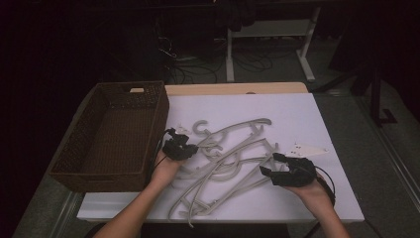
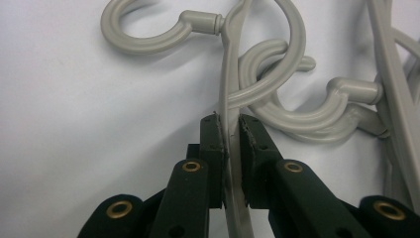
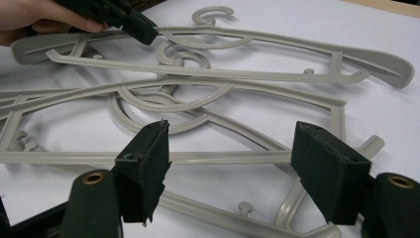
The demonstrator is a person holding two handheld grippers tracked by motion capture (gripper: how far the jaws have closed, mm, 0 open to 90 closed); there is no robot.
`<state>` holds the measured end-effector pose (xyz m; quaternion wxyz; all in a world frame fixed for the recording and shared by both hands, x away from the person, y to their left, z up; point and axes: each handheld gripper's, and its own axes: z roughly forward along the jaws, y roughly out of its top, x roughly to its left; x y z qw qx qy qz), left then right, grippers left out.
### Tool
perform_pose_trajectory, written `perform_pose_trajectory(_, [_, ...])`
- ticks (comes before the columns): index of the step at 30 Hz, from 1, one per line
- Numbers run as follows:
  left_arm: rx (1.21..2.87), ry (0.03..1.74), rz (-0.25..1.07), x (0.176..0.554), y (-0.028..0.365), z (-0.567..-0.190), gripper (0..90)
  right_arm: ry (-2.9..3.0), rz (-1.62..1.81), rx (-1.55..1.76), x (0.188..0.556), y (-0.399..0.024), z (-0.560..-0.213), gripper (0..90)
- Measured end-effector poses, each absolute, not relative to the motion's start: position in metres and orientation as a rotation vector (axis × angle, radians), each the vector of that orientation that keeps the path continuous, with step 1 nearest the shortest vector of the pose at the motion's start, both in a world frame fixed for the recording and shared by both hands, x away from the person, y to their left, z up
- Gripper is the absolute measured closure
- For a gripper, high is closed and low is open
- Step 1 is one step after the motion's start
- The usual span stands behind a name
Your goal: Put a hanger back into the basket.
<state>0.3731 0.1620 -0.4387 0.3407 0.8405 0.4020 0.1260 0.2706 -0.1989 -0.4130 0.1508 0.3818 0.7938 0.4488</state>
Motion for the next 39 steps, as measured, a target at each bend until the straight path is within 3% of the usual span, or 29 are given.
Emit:
perform_pose_trajectory(15, [2.248,1.017,0.335,0.376,0.160,-0.446,80.7,2.271,1.290,1.104,0.271,-0.200,-0.412,30.4])
perform_pose_trajectory(19, [2.287,0.997,0.353,0.378,0.157,-0.449,73.4,2.272,1.289,1.103,0.271,-0.201,-0.412,30.4])
perform_pose_trajectory(25, [2.347,0.967,0.374,0.385,0.147,-0.447,72.5,2.269,1.288,1.102,0.271,-0.200,-0.412,30.4])
perform_pose_trajectory(30, [2.380,0.932,0.378,0.384,0.144,-0.446,79.5,2.271,1.289,1.098,0.271,-0.200,-0.412,30.6])
perform_pose_trajectory(39, [2.388,0.924,0.370,0.385,0.143,-0.444,82.2,2.262,1.295,1.094,0.270,-0.201,-0.410,31.1])
